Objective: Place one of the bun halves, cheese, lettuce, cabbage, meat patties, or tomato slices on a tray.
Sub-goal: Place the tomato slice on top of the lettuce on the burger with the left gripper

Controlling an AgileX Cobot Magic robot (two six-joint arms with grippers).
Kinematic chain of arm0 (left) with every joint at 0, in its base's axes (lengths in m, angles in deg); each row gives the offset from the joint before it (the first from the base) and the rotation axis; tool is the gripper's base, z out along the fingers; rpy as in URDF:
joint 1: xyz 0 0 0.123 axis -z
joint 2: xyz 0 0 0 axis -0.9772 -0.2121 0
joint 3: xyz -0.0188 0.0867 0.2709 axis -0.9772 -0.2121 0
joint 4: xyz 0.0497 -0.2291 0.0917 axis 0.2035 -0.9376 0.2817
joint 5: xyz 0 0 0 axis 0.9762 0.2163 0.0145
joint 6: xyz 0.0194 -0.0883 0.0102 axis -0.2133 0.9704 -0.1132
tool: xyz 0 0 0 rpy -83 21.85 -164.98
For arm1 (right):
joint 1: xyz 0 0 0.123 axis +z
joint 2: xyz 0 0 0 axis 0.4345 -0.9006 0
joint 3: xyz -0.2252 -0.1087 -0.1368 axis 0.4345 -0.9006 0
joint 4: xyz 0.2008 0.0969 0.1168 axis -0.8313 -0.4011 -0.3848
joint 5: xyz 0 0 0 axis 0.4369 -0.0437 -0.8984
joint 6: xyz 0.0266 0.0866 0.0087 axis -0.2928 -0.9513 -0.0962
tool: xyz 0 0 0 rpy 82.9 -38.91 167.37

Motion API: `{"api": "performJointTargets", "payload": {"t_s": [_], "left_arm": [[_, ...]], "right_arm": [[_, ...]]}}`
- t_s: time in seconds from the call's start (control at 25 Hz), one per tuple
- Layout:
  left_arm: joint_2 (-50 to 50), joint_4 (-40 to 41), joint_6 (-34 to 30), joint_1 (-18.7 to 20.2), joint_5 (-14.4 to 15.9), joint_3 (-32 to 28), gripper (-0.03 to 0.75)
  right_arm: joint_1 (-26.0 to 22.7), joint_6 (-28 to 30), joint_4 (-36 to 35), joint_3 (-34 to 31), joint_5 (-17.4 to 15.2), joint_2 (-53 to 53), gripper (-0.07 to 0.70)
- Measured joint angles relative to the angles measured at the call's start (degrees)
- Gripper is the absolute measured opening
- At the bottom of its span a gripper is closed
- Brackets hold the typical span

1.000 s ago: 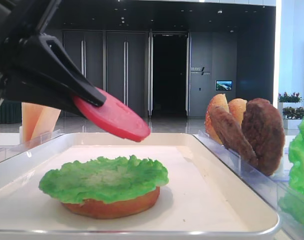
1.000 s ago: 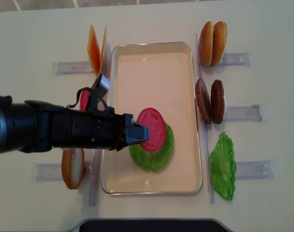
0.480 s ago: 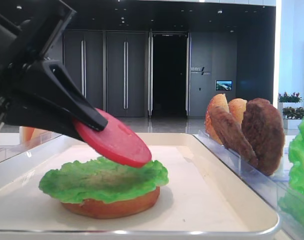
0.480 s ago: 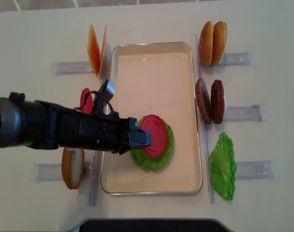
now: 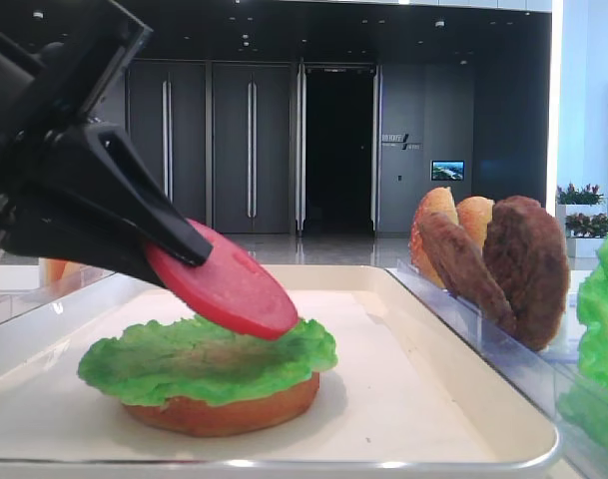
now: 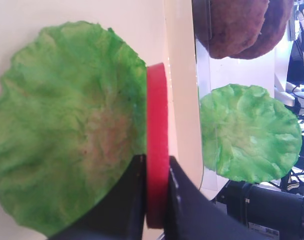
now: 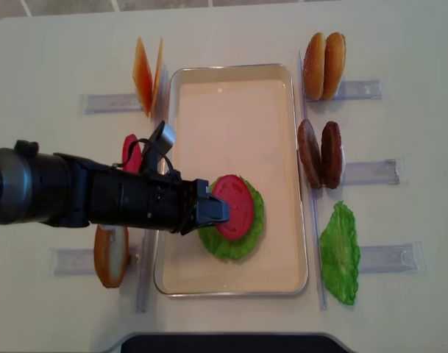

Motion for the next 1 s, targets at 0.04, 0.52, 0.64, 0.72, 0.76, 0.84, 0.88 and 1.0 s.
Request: {"api": "performJointTargets", "payload": {"t_s": [0.04, 0.52, 0.64, 0.72, 0.76, 0.84, 0.88, 1.0], "left_arm": [[0.00, 0.00, 0.00, 0.00, 0.00, 0.00, 0.078], [0.00, 0.09, 2.14, 0.00, 0.05, 0.01, 0.507], [0.00, 0.90, 3.36, 0.00, 0.17, 0.01, 0.514], [0.00, 1.48, 4.00, 0.00, 0.21, 0.01, 0.515], [0.00, 1.79, 4.62, 0.00, 0.21, 0.01, 0.516], [0.00, 2.30, 5.18, 0.00, 0.21, 0.01, 0.516], [0.00, 2.60, 5.48, 0.00, 0.23, 0.01, 0.516], [0.07, 3.29, 6.37, 0.00, 0.28, 0.01, 0.516]], "right_arm": [[0.00, 0.00, 0.00, 0.00, 0.00, 0.00, 0.303], [0.00, 0.00, 0.00, 0.00, 0.00, 0.00, 0.303], [0.00, 0.00, 0.00, 0.00, 0.00, 0.00, 0.303], [0.00, 0.00, 0.00, 0.00, 0.00, 0.00, 0.303], [0.00, 0.00, 0.00, 0.00, 0.00, 0.00, 0.303], [0.00, 0.00, 0.00, 0.00, 0.00, 0.00, 0.303], [0.00, 0.00, 0.00, 0.00, 0.00, 0.00, 0.303], [0.00, -0.06, 0.00, 0.00, 0.00, 0.00, 0.303]]}}
